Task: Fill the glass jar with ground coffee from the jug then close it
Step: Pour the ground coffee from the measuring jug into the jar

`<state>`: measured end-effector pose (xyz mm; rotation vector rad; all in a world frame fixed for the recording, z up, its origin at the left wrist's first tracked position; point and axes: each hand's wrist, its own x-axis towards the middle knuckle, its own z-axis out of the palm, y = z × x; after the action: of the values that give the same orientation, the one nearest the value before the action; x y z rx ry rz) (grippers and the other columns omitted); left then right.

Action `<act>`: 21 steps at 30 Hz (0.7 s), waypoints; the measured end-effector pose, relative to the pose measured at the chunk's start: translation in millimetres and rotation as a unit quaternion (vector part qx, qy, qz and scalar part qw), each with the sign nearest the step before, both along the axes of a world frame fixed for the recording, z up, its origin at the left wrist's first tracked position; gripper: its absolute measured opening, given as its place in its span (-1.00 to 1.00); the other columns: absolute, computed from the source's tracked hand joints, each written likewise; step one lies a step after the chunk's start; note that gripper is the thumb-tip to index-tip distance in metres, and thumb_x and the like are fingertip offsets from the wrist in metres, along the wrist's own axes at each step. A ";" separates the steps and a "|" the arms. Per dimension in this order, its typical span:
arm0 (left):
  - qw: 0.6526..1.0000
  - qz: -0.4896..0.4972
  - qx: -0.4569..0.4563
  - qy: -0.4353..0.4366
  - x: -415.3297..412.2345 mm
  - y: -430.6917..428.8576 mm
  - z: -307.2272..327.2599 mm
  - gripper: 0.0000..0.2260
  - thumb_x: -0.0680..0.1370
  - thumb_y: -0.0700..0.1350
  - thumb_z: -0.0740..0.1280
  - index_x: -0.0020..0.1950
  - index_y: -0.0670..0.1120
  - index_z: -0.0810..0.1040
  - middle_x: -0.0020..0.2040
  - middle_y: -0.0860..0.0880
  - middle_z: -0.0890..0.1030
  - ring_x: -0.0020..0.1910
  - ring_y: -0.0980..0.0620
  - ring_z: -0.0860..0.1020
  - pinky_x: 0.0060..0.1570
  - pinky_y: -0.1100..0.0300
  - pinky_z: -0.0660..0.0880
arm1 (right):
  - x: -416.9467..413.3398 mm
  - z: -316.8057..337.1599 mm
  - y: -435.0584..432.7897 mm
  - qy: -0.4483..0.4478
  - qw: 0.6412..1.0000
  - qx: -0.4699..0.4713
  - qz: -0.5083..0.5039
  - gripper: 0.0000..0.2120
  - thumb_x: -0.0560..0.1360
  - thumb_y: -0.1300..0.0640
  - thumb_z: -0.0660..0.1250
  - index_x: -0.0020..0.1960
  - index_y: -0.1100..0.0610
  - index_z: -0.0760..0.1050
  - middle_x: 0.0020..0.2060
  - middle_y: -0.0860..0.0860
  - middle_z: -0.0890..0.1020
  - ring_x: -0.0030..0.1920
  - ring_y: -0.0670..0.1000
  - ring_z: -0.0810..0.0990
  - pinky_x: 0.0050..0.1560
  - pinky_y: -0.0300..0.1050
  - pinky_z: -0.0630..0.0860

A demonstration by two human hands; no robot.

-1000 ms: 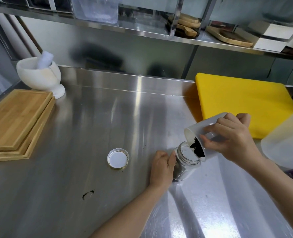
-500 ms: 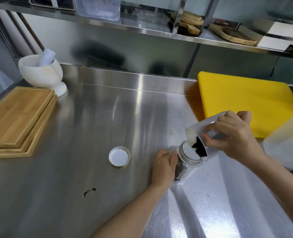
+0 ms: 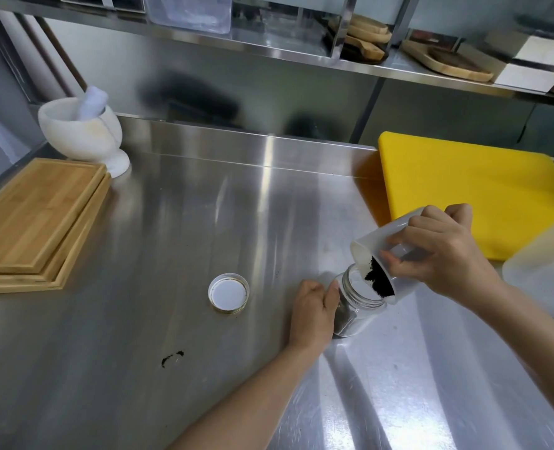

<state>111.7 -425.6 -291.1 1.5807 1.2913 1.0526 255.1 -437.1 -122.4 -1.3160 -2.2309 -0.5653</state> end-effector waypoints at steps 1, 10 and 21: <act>1.000 0.001 0.001 0.000 0.1 -0.3 0.6 -0.21 0.33 0.48 -0.22 -0.41 -0.19 0.42 -0.27 -0.09 0.41 -0.19 0.04 0.37 -0.11 0.34 0.24 | -0.3 1.0 0.3 -0.002 1.000 -0.002 -0.001 -0.70 0.41 -0.03 0.28 -0.34 0.18 0.54 -0.45 0.03 0.52 -0.26 -0.02 0.28 -0.14 -0.02 0.14; 1.000 -0.003 -0.007 0.000 -1.6 -0.6 5.8 -0.20 0.38 0.43 -0.10 -0.34 -0.29 0.48 -0.25 -0.08 0.41 -0.15 0.01 0.40 -0.04 0.28 0.28 | -1.8 -1.8 3.9 0.002 1.000 0.006 0.002 -0.69 0.41 -0.04 0.30 -0.35 0.18 0.55 -0.48 0.02 0.52 -0.28 0.01 0.30 -0.16 -0.02 0.14; 1.000 -0.001 -0.022 -0.004 -0.7 -3.4 8.1 -0.45 0.50 0.17 0.03 -0.32 -0.29 0.48 -0.22 -0.06 0.40 -0.18 0.07 0.35 -0.09 0.40 0.21 | 6.3 4.9 -1.8 0.046 0.999 0.026 0.005 -0.72 0.41 0.00 0.35 -0.34 0.19 0.58 -0.51 -0.02 0.44 -0.30 -0.07 0.21 -0.16 0.01 0.12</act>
<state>111.0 -429.0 -283.0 1.5429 1.2981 1.0220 261.3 -438.8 -117.4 -1.2780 -2.1325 -0.5438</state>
